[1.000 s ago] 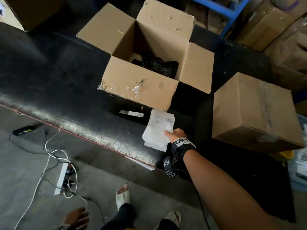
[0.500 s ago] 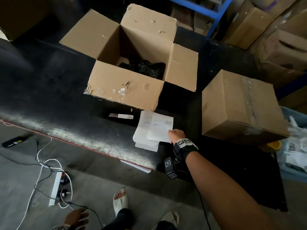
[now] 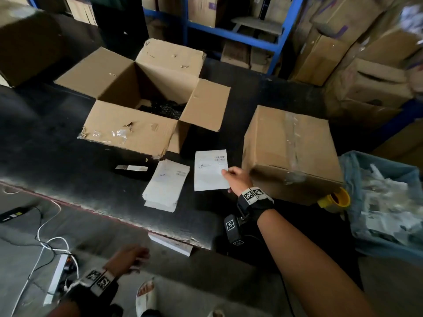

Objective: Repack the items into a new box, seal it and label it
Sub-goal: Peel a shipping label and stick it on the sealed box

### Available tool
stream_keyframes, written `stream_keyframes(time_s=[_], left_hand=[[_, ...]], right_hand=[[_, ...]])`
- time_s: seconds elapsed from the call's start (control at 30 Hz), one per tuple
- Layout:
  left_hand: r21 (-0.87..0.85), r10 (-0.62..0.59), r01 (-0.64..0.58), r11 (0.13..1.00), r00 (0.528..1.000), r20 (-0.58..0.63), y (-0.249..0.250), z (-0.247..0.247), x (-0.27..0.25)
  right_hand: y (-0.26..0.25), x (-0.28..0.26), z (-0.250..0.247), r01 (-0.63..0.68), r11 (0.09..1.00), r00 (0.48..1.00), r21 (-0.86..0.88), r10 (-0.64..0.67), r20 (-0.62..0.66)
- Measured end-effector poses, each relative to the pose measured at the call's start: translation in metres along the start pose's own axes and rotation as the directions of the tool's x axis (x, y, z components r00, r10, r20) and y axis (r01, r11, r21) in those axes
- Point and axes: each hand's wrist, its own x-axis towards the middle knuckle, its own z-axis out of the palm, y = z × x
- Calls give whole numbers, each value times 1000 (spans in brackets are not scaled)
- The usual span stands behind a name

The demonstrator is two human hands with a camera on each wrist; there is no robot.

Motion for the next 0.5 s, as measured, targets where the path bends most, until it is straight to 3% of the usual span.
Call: stream_keyframes(time_s=[0.07,0.13,0.27,0.4,0.5], left_hand=[[68,157,-161,985,985,65,43,35,-15],[117,321,-332,936,942,102,88,67,-26],[147,598,-606,782,795,98,179,132,-49],[193,783,-774,603,621,45,244,194,-65],[237,841,-817,525,541,0,269,227,-62]], right_hand=[[-5,-4,-30,48,998,999,36,-48,2],[-8,-6,-59,101,992,995,73,-101,-12],[-6,-9,-109,209,970,977,121,-202,-69],[-3,-11,-149,225,955,973,194,-208,-100],[-1,-7,-173,220,939,973,266,-190,-134]])
